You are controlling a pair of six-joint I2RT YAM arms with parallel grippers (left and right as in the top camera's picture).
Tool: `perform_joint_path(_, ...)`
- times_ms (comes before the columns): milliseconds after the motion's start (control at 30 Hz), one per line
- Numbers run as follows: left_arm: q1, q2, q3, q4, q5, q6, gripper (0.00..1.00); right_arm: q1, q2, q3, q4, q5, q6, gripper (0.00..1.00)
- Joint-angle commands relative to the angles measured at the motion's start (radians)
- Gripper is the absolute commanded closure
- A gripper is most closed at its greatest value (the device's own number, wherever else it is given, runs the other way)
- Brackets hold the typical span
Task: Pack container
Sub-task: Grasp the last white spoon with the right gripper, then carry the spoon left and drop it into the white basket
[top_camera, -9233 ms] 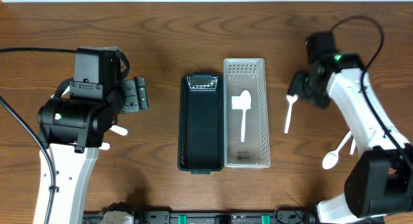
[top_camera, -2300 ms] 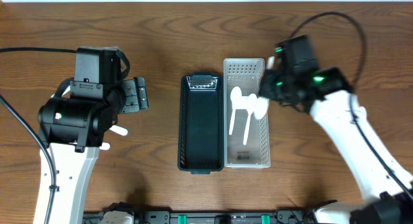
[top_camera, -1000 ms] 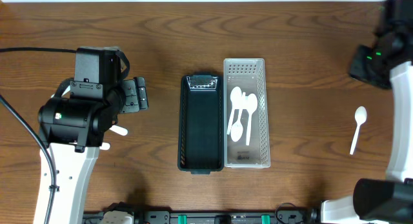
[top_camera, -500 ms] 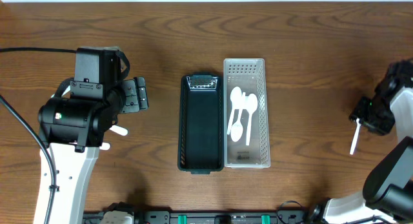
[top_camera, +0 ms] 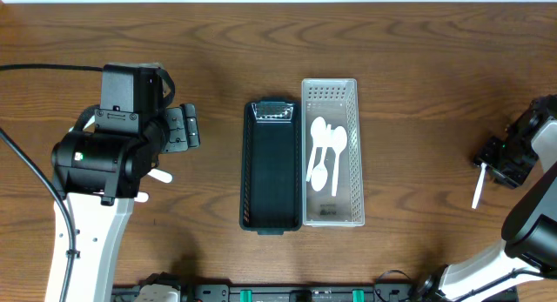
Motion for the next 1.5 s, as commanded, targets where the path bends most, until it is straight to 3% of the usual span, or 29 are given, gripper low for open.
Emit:
perform_joint_path(0,0.005,0.0,-0.003,-0.002,-0.008,-0.005,0.14,-0.005,0.036,-0.004,0.018,-0.009,-0.015,0.41)
perform_joint_path(133,0.005,0.0,-0.003,-0.002,-0.008,-0.005,0.14,-0.005,0.073,-0.004,0.031,-0.01,-0.015,0.46)
perform_joint_path(233,0.005,0.0,-0.003,-0.002,-0.008,-0.005,0.14,-0.005,0.106,-0.004,0.032,-0.013,-0.014,0.55)
perform_joint_path(333,0.005,0.0,-0.003,-0.002,-0.008,-0.005,0.14,-0.004,0.13,-0.004,0.028,-0.014,-0.014,0.87)
perform_joint_path(400,0.005,0.0,-0.003,-0.002,-0.008,-0.005,0.14,-0.002,0.131,-0.004,0.025,-0.017,-0.01,0.98)
perform_joint_path(633,0.005,0.0,-0.003,-0.002,-0.008,-0.005,0.14,0.041,0.113,0.04,-0.029,-0.093,0.02,0.99)
perform_joint_path(833,0.005,0.0,-0.003,-0.002,-0.008,-0.005,0.14,0.173,0.015,0.262,-0.202,-0.113,0.035,0.99)
perform_joint_path(1100,0.005,0.0,-0.003,-0.002,-0.008,-0.005,0.14,0.492,-0.121,0.591,-0.297,-0.14,0.116,0.99)
perform_joint_path(1467,0.005,0.0,-0.003,-0.002,-0.008,-0.005,0.14,0.911,-0.01,0.584,-0.258,-0.079,0.238,0.99)
